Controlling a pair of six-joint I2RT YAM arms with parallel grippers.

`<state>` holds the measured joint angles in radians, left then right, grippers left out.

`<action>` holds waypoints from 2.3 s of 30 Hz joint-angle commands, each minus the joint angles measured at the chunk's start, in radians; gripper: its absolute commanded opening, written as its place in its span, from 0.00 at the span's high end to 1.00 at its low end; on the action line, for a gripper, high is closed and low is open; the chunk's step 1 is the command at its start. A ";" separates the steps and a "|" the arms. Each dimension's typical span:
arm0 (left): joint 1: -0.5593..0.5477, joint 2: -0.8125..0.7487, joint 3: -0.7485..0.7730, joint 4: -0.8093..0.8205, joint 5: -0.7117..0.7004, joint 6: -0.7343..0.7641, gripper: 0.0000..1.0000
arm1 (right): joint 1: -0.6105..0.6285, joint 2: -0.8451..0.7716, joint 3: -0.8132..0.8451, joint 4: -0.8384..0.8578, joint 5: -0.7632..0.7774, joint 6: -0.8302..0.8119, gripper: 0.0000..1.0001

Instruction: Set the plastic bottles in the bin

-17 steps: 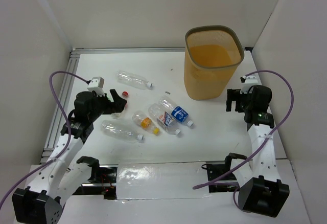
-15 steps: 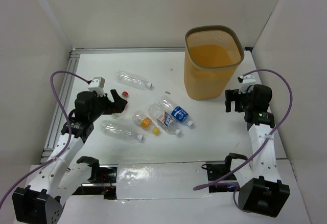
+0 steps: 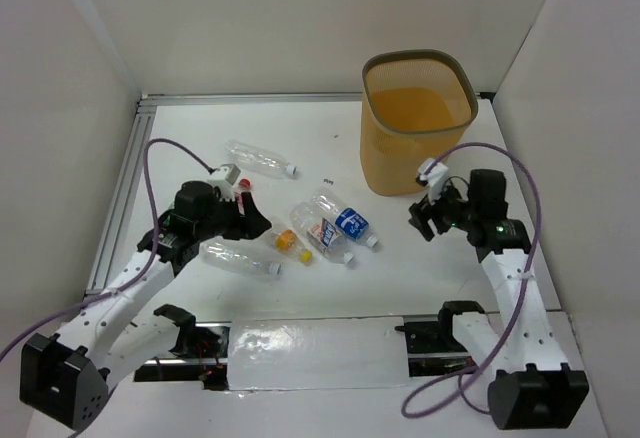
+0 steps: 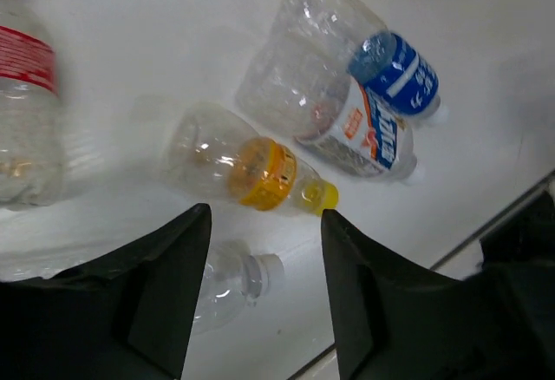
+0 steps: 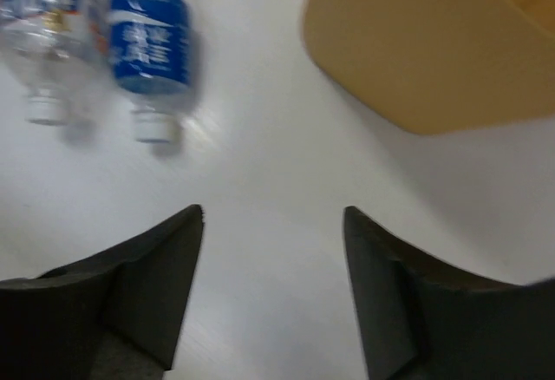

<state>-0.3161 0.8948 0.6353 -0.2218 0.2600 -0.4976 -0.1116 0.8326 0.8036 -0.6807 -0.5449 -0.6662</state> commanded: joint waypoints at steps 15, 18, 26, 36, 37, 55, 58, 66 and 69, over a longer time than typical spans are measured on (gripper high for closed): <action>-0.350 -0.019 0.030 -0.333 -0.496 -0.639 0.07 | 0.716 0.304 -0.014 0.481 0.470 0.401 0.06; -0.377 -0.069 0.041 -0.434 -0.583 -0.783 0.07 | 0.725 0.405 0.038 0.532 0.531 0.441 0.06; -0.387 -0.140 -0.011 -0.548 -0.636 -1.062 0.00 | 0.725 0.673 0.150 0.572 0.559 0.468 0.03; -0.387 -0.059 0.000 -0.539 -0.636 -1.107 0.00 | 0.724 0.822 0.180 0.583 0.479 0.435 0.04; -0.387 -0.047 0.000 -0.539 -0.636 -1.107 0.00 | 0.724 0.836 0.180 0.583 0.468 0.435 0.05; -0.387 -0.034 -0.019 -0.541 -0.636 -1.095 0.00 | 0.648 0.849 0.567 0.385 0.193 0.347 0.54; -0.387 -0.022 -0.019 -0.541 -0.645 -1.095 0.00 | 0.659 0.826 0.626 0.300 0.093 0.335 0.54; -0.387 -0.004 -0.051 -0.490 -0.686 -1.095 0.00 | 0.710 0.685 0.736 0.253 -0.203 0.321 0.55; -0.387 0.015 -0.051 -0.475 -0.686 -1.076 0.00 | 0.710 0.695 0.801 0.222 -0.265 0.333 0.55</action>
<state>-0.6975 0.8917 0.5915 -0.7303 -0.3851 -1.5738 0.5991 1.5600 1.5208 -0.4240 -0.6849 -0.3405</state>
